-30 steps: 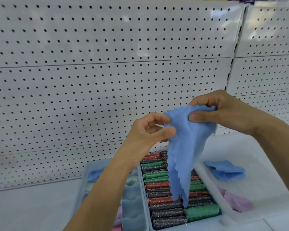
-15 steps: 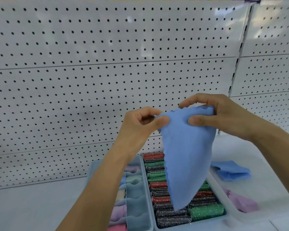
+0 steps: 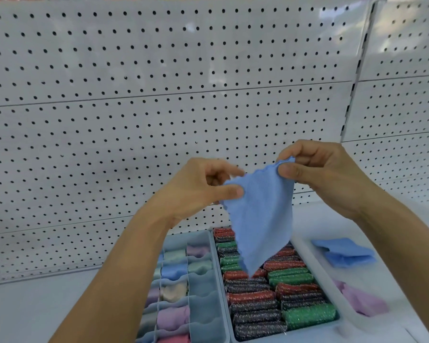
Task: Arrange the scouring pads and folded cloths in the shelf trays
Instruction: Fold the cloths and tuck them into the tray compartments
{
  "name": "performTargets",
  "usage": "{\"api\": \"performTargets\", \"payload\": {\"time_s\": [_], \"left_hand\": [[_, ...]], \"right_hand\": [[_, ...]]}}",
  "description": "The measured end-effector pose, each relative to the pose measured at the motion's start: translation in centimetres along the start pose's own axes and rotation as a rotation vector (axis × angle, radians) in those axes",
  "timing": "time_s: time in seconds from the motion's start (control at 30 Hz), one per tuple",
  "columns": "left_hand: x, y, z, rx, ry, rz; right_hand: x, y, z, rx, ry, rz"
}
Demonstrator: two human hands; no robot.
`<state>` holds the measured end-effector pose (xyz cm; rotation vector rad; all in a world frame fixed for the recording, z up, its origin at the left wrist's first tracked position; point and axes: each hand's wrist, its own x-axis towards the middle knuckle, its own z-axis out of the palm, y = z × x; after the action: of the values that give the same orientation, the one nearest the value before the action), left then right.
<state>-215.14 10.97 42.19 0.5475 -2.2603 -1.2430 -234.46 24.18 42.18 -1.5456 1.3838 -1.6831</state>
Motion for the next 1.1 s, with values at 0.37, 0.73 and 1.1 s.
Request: {"api": "performTargets", "payload": {"time_s": [0.37,0.73,1.1], "left_hand": [[0.3,-1.2,0.0,-0.160,0.120,-0.092],[0.6,-1.4,0.7,-0.123,0.373,-0.032],[0.7,-2.8,0.1,-0.048,0.324,-0.060]], "right_hand": [[0.3,1.3,1.1,-0.150,0.176,0.155],[0.5,1.8,3.0,-0.188,0.261,0.123],[1.6,4.1,3.5,-0.152,0.279,0.191]]}}
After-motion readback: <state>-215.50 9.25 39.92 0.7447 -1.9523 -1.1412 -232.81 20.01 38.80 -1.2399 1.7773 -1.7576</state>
